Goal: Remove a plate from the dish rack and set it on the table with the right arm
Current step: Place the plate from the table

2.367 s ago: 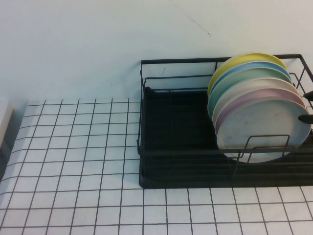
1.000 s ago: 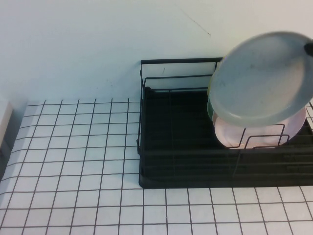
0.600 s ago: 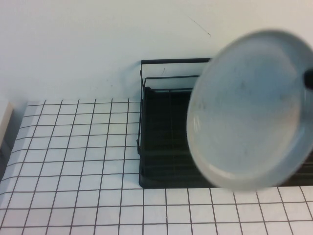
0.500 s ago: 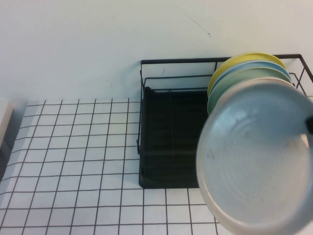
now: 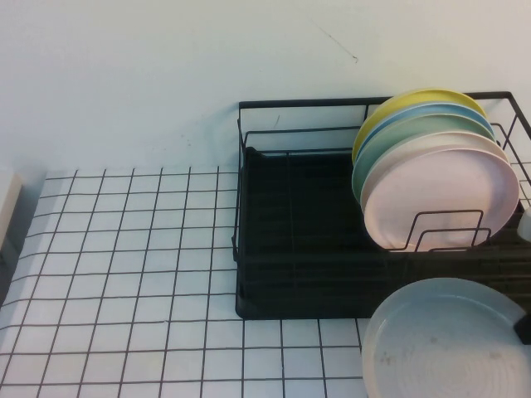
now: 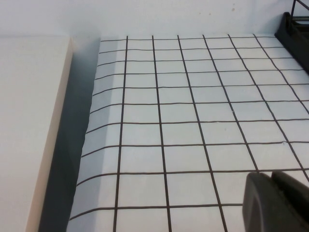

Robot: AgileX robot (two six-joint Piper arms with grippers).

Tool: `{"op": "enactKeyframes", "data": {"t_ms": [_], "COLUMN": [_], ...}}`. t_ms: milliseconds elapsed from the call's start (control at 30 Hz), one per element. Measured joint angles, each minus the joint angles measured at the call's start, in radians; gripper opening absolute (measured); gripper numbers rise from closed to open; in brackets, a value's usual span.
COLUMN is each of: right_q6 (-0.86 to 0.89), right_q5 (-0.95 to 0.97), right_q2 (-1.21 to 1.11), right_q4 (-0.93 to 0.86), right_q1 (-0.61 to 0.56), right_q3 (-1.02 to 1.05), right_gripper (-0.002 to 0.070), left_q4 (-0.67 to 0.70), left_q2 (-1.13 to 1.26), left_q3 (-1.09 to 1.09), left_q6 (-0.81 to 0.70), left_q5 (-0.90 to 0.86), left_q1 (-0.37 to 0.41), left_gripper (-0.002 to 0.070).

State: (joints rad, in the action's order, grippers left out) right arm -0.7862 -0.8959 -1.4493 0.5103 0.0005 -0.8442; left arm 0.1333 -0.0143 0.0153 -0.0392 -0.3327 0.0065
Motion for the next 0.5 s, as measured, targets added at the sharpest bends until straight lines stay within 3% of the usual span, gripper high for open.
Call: {"op": "enactKeyframes", "data": {"t_ms": [267,500], "right_q6": [0.017,0.070], "right_q5": [0.105,0.175], "right_q2": [-0.209,-0.257], "right_q4": [0.000,0.002], "right_q1": [0.000,0.000], "right_q3": [-0.002,-0.002], "right_gripper": [0.0010,0.0010], "left_q4": [0.000,0.000], "left_q2": [0.000,0.000], "left_q3": [0.000,0.000], "left_q6": [0.000,0.000], "left_q5": [0.000,0.000], "left_q1": [0.000,0.000], "left_gripper": [-0.0003,-0.0003]}}
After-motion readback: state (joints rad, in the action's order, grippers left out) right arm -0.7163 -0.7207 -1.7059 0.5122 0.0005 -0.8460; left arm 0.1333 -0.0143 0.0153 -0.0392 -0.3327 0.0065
